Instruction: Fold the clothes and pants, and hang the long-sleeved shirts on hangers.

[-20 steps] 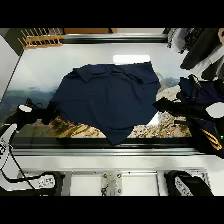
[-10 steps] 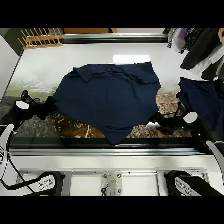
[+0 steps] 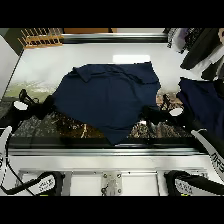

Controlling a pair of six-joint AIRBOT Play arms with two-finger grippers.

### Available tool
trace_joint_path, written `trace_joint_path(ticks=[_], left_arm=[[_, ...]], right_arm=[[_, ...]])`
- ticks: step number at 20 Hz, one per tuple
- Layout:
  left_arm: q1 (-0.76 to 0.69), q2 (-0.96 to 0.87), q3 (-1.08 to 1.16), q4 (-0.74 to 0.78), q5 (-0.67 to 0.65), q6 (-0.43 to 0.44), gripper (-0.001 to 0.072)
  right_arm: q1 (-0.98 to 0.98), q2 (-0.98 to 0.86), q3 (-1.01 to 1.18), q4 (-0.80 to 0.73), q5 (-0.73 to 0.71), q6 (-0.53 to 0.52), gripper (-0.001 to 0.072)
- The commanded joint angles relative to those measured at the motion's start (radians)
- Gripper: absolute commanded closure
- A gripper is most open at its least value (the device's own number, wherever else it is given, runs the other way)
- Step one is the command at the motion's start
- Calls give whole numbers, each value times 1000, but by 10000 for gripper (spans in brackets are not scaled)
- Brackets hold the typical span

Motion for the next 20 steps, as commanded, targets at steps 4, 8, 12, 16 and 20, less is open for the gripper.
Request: trace_joint_path(ticks=[4,8,12,16,20], left_arm=[[1,296,279,1,-24,30,698],[-7,522,573,2,-19,37,699],[-7,691,740,3,-13,55,698],[-6,791,809,3,34,56,699],[-6,787,835,2,27,56,698]], right_arm=[[-64,146,482,-312,271,-66,698],[-79,304,921,-402,371,-66,698],[-79,465,1109,-400,346,-66,699],[-79,613,1114,-400,318,-65,698],[-79,662,1114,-401,326,-14,698]])
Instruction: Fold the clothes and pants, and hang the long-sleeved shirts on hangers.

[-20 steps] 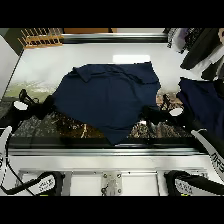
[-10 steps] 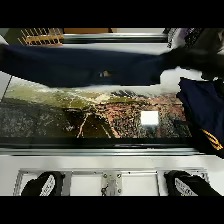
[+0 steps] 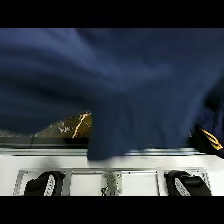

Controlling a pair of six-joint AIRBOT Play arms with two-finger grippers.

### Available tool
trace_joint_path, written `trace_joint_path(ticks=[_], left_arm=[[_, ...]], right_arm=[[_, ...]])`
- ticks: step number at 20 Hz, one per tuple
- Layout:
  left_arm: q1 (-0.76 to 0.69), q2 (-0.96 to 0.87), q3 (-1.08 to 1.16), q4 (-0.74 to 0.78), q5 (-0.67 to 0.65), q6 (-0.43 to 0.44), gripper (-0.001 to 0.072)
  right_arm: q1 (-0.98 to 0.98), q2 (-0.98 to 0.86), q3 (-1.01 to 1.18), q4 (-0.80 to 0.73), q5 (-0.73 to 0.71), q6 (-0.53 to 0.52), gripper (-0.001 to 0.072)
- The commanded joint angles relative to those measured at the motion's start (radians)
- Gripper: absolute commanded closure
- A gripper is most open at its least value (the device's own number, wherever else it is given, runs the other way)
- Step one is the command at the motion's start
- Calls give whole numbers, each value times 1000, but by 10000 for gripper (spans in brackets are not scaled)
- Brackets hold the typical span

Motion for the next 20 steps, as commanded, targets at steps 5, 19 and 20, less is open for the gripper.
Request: trace_joint_path(ticks=[5,19,20], left_arm=[[1,-166,26,0,-64,2,698],[-193,-1093,27,-10,74,76,698],[-198,-1123,27,-9,95,76,698]], right_arm=[[-1,-61,10,-11,71,134,699],[-1,-977,9,-59,-34,192,697],[-1,-998,9,-59,-87,191,685]])
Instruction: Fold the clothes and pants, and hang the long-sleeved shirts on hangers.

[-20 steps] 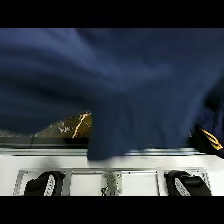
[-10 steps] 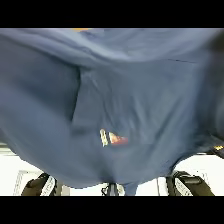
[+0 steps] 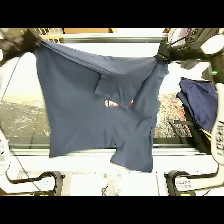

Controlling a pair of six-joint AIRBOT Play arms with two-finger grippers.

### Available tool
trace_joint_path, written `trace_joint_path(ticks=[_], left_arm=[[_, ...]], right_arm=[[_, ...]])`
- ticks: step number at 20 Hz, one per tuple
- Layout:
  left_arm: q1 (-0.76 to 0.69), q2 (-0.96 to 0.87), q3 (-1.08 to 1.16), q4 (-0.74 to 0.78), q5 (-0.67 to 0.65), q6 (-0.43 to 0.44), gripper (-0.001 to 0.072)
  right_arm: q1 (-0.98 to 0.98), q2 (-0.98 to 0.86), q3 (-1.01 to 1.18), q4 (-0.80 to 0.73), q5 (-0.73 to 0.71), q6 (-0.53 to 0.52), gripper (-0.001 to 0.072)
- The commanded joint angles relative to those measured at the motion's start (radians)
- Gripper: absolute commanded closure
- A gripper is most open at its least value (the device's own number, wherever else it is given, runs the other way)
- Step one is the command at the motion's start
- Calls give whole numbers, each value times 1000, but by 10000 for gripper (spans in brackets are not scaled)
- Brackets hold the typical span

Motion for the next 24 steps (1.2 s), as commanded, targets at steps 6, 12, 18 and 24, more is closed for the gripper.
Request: trace_joint_path(ticks=[6,12,18,24], left_arm=[[35,-137,1,-2,5,-23,-13],[177,98,-227,72,-303,-24,100],[205,518,-988,83,-275,-170,100],[204,750,-1369,76,-169,-385,100]], right_arm=[[-71,-82,5,0,-199,0,54],[-113,145,-79,-93,65,-103,56],[-89,467,-458,-101,110,-102,56],[-87,612,-628,-101,105,-102,56]])
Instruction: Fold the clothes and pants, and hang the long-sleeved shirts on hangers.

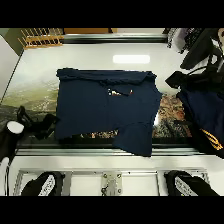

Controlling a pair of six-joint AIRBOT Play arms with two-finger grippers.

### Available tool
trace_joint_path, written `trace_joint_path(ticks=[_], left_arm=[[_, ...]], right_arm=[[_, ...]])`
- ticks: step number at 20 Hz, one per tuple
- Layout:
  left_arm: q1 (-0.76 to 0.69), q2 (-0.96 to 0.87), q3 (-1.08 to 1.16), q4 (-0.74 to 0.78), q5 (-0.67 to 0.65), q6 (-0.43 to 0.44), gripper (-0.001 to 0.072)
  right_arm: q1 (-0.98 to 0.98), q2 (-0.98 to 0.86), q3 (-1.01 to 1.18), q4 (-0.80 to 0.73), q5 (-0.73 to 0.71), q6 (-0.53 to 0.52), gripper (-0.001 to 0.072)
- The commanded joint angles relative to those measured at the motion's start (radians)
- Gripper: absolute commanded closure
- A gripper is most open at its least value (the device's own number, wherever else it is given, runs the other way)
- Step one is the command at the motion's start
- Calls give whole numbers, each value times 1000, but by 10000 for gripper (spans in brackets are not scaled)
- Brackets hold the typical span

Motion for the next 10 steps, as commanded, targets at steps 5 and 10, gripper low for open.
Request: trace_joint_path(ticks=[5,10], left_arm=[[2,180,-232,8,78,-187,101],[2,113,-253,6,113,-217,101]], right_arm=[[2,63,-69,11,-17,0,56],[2,63,-69,39,-46,0,56]])
